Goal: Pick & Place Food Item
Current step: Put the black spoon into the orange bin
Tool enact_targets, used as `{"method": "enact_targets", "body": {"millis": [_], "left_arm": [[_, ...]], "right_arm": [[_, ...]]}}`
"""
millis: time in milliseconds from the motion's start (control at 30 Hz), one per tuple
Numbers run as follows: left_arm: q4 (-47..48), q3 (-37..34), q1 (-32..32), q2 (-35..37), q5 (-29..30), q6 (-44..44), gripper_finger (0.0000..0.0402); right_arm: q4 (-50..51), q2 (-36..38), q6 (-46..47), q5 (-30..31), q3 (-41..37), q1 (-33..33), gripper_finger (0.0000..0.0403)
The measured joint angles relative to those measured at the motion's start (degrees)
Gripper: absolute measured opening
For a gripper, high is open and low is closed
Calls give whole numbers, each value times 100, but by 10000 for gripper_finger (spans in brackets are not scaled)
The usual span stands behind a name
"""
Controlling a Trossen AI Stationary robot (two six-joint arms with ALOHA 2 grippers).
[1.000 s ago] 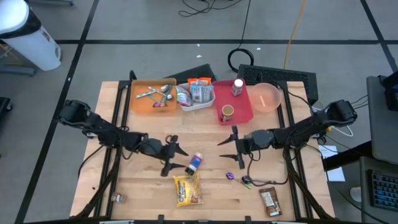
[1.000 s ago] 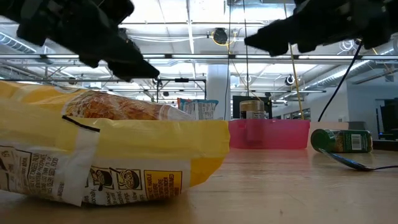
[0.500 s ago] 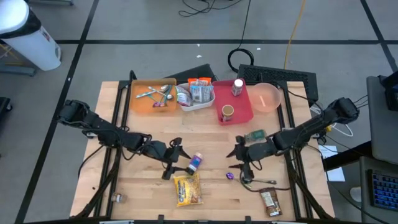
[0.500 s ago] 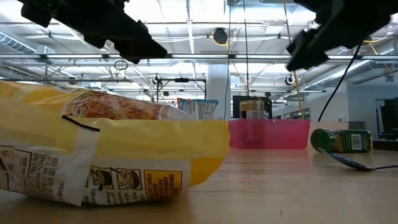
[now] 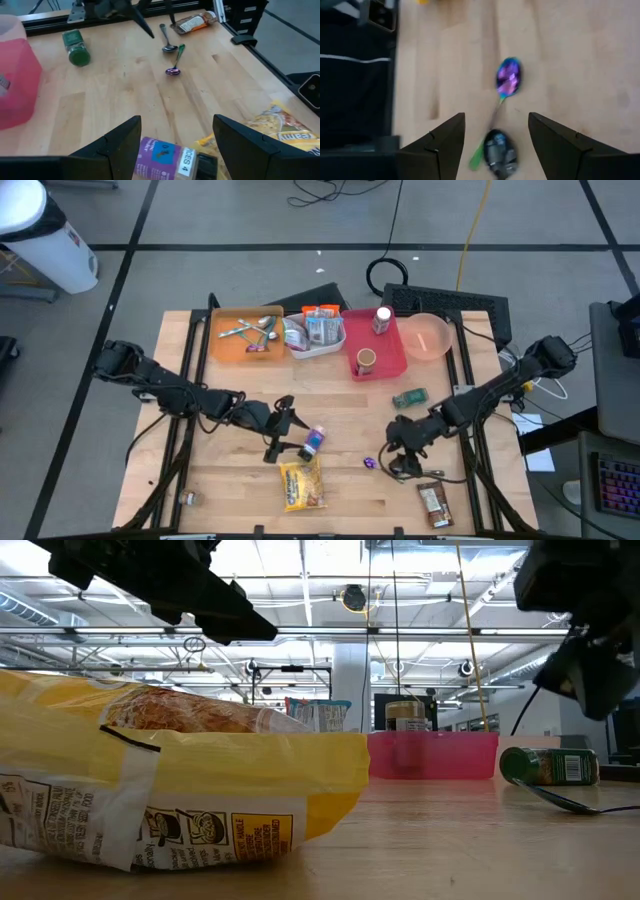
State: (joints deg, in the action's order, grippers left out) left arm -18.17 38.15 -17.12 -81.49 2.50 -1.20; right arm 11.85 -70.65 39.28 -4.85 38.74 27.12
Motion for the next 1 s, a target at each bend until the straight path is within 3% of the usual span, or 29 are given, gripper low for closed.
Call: {"method": "enact_targets", "body": {"millis": [400, 767, 1000], "left_arm": [[-9, 0, 185, 0, -356, -127, 253], [-7, -2, 209, 0, -372, -150, 253], [-7, -2, 210, 0, -372, -143, 253]], "right_arm": [[-1407, -2, 680, -42, -1198, 57, 210], [-3795, -2, 1613, -254, -2520, 76, 210], [-4082, -122, 1852, 29, -2574, 237, 182]]}}
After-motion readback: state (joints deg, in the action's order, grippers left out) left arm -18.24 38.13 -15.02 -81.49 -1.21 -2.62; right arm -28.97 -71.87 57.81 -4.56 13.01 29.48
